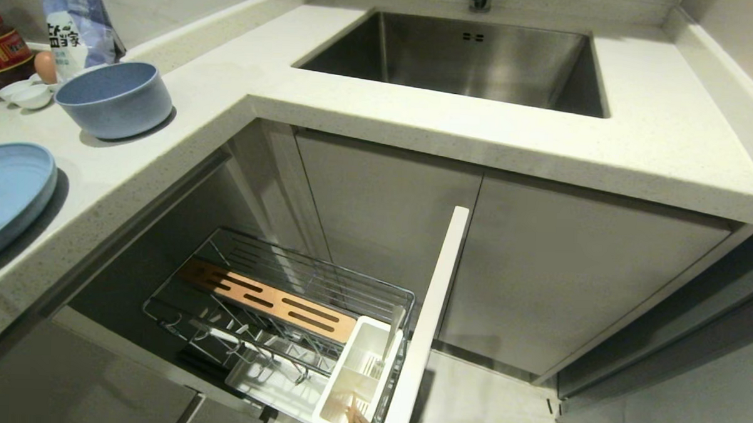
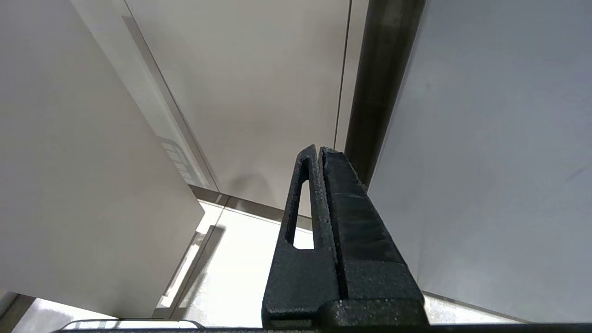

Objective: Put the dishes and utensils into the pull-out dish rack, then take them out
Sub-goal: Pick up the chopsticks and place it in the cupboard

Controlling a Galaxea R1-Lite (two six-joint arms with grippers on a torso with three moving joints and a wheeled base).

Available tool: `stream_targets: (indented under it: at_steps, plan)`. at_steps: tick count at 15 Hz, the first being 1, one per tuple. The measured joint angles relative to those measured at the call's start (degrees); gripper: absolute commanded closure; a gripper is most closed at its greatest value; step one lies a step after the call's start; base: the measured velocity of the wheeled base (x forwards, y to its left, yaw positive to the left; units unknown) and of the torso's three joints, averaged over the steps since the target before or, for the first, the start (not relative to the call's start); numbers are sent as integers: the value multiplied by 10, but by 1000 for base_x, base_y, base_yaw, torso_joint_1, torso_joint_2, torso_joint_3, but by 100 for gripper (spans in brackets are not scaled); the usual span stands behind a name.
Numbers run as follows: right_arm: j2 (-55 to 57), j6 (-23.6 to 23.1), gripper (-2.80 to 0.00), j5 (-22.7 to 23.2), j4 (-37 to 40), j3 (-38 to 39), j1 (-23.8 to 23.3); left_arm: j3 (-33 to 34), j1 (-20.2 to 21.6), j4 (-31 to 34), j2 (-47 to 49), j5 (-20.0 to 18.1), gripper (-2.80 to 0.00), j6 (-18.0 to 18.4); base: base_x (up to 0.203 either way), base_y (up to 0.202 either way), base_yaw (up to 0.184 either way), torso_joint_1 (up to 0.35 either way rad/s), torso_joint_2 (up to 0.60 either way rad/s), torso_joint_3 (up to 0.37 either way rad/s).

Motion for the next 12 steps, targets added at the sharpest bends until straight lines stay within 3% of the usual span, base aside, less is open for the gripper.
stream_targets:
  at_steps: [2, 5, 9, 12]
  plan:
    - [0, 0, 0, 0, 0, 0, 0, 30, -14, 10, 8, -54, 0, 14, 0, 0, 0, 0, 0, 0]
    - [0, 0, 0, 0, 0, 0, 0, 46, -31, 99, 34, -59, 0, 85, 0, 0, 0, 0, 0, 0]
    - [0, 0, 0, 0, 0, 0, 0, 52, -61, 251, 81, 18, 0, 181, 0, 0, 0, 0, 0, 0]
    - [0, 0, 0, 0, 0, 0, 0, 71, -74, 269, 97, 69, 0, 241, 0, 0, 0, 0, 0, 0]
